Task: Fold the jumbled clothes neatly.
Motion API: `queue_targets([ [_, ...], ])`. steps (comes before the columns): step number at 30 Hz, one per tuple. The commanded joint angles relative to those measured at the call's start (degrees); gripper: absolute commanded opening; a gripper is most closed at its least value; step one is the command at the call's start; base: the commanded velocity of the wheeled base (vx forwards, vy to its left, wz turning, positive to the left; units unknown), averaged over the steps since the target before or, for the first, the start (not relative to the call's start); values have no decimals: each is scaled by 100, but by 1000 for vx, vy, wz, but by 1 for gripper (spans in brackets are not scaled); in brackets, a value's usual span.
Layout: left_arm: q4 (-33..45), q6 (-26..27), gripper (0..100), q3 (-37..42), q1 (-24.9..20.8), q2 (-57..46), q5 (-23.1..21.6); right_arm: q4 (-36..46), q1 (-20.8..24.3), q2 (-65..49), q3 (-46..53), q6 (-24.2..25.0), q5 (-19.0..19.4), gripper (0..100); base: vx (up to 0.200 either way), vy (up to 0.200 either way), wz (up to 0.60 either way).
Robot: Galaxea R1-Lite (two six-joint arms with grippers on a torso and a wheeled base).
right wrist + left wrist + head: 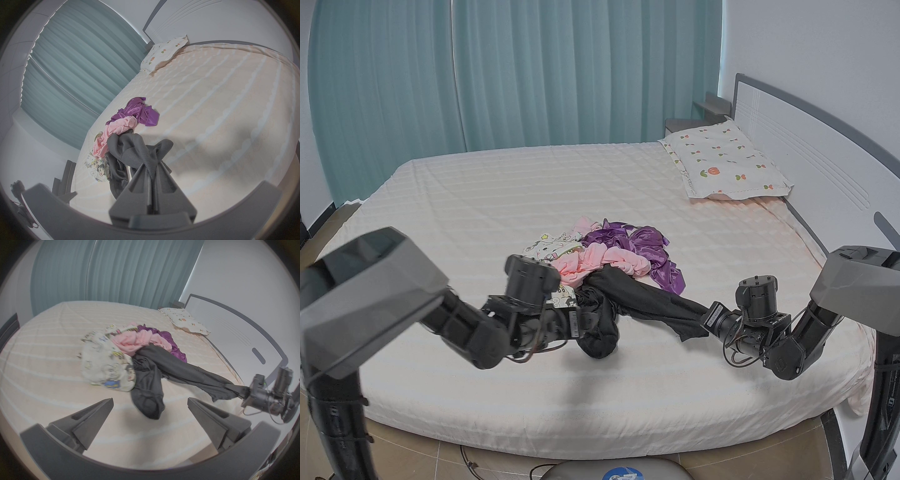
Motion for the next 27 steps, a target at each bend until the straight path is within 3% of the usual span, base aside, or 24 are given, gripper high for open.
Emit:
queue_targets([
  [1, 283, -510, 100, -1456, -538, 1798, 123, -85, -24, -45, 39, -16, -1, 0, 0, 0, 0],
  [16, 678, -510, 100, -2520, -503, 2272, 834, -85, -24, -54, 30, -16, -28, 0, 0, 0, 0],
  [17, 678, -510, 0, -2520, -503, 2272, 834, -85, -24, -54, 30, -16, -28, 0, 0, 0, 0],
  [24, 916, -519, 0, -2520, -336, 2263, 1142, -112, -24, -45, 30, -7, -10, 0, 0, 0, 0],
  [27, 933, -756, 0, -2362, -231, 2114, 1133, -261, -33, -168, 39, 55, 34, 0, 0, 0, 0],
])
